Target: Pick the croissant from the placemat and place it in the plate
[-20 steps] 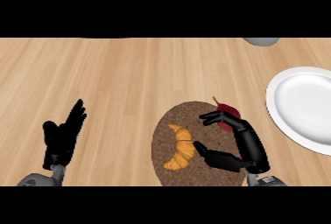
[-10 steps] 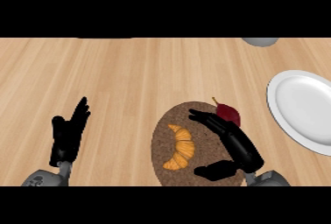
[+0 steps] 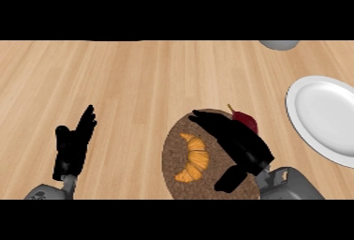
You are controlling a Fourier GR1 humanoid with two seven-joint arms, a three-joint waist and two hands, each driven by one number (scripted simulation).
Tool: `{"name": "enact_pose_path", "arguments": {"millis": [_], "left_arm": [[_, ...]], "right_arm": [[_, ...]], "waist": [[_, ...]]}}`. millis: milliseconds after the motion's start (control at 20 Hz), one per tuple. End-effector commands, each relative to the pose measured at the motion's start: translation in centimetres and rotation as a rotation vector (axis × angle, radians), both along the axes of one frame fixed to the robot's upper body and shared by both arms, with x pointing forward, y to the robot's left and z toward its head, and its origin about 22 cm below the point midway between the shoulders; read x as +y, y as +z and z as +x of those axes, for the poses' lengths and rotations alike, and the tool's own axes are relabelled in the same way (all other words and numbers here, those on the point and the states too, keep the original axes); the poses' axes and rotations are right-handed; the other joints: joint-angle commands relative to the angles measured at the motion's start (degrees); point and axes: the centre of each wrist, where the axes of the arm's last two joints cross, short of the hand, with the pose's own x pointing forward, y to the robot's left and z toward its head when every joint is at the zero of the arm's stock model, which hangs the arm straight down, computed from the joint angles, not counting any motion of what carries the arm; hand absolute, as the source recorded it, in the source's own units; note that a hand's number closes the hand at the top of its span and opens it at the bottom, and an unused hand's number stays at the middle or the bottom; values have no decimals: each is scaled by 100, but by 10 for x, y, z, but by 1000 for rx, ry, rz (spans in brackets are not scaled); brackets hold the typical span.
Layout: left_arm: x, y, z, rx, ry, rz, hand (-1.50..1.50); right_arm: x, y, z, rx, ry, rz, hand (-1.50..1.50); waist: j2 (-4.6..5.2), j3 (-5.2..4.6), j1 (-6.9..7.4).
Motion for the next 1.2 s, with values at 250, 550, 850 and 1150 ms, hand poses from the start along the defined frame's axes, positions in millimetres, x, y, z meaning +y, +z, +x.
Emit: {"name": "enact_pose_path", "arguments": {"millis": [250, 550, 850, 1150], "left_arm": [[7, 4, 5, 12, 14, -4, 0], [5, 6, -5, -4, 3, -4, 0], [-5, 19, 9, -2, 14, 9, 0], [-4, -1, 8, 10, -6, 5, 0]], "right_arm": [[39, -6, 17, 191, 47, -222, -150], [29, -18, 19, 226, 39, -228, -150], [40, -17, 30, 227, 58, -235, -150], [41, -31, 17, 235, 60, -239, -150]], "waist": [[21, 7, 16], [14, 9, -11], [13, 9, -14], [13, 9, -27]]}}
